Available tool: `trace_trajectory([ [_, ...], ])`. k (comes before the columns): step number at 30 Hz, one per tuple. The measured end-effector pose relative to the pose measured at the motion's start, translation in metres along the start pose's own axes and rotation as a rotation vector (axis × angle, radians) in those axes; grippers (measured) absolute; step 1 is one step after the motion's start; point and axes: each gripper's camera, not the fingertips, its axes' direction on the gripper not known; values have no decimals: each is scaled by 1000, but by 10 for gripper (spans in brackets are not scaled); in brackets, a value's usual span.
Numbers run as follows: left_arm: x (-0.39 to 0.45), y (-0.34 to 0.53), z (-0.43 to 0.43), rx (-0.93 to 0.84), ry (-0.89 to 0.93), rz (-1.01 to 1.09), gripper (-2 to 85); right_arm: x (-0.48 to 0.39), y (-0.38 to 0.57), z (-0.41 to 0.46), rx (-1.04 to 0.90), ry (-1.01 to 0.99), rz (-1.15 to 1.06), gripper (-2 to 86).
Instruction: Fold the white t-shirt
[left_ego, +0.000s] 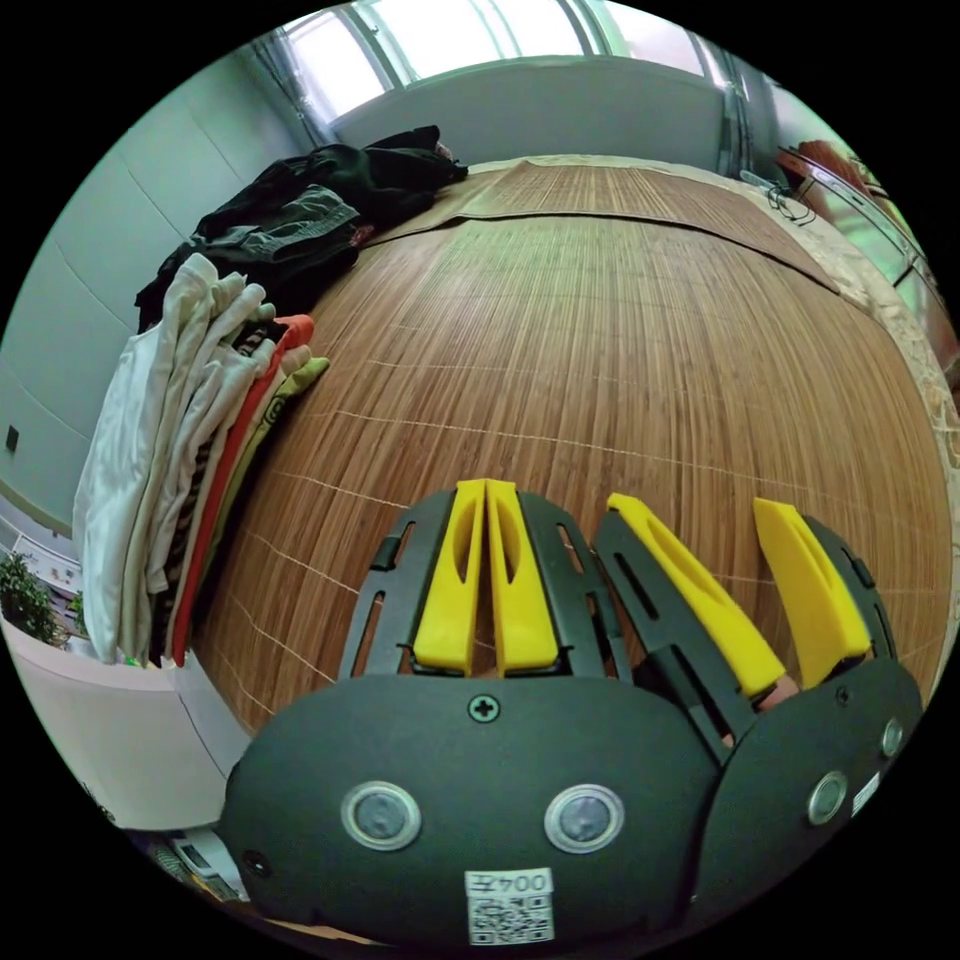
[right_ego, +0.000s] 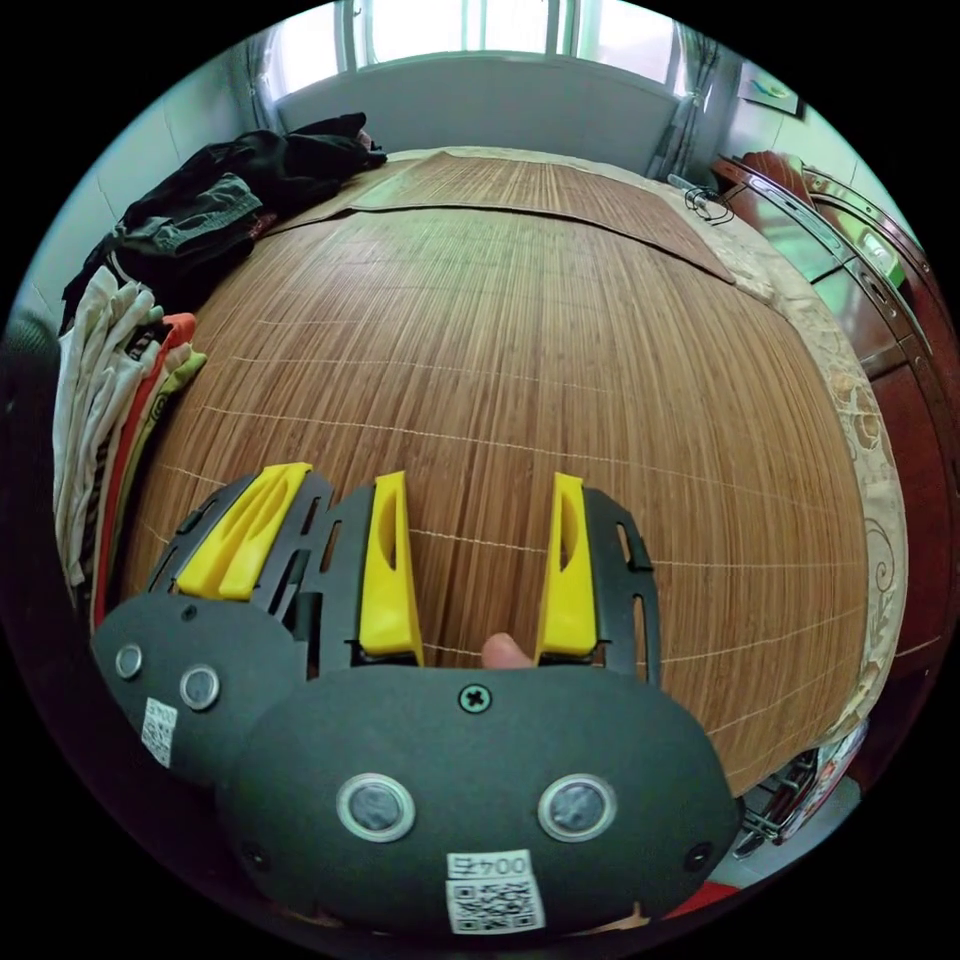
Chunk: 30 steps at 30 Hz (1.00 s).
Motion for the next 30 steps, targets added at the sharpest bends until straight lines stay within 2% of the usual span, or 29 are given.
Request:
trace_trajectory([
  [30, 16, -10, 11, 2, -25, 4, 5, 3, -43, 26, -29, 2, -47, 199],
])
